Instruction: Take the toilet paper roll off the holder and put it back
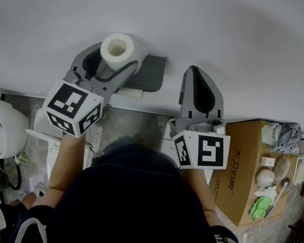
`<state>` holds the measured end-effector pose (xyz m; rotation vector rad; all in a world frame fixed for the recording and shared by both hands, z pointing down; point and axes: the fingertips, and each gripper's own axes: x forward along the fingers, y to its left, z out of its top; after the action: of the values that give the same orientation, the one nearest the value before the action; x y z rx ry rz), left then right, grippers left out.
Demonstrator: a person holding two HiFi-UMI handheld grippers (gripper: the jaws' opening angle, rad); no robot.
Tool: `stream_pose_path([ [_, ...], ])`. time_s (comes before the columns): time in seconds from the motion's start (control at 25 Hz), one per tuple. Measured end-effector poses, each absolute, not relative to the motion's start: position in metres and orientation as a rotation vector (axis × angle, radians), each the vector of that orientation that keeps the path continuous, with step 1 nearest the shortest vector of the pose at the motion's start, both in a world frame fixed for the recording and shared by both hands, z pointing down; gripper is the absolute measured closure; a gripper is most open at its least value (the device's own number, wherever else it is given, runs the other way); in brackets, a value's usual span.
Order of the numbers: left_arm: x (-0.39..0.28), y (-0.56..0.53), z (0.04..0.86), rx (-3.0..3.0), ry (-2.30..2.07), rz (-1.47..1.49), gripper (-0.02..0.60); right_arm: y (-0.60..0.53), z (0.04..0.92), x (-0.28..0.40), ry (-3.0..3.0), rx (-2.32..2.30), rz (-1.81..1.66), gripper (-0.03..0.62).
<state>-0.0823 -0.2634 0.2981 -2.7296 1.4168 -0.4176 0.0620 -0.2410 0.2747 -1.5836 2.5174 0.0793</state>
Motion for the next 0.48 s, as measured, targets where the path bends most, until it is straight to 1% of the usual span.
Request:
stream_pose_path([
  [0.16,-0.0833,-0.2636,0.2979,-2.715,1.425,-0.401,0.278,-0.2394,0.2747,0.0617,2.518,-1.582,0.082,0.577],
  [0.48,-0.0886,-0.2624,0.2911,-2.703,1.436,-0.312,0.241,-0.2372,0.2762,0.0638,2.514,-1.594,0.082,0.577],
])
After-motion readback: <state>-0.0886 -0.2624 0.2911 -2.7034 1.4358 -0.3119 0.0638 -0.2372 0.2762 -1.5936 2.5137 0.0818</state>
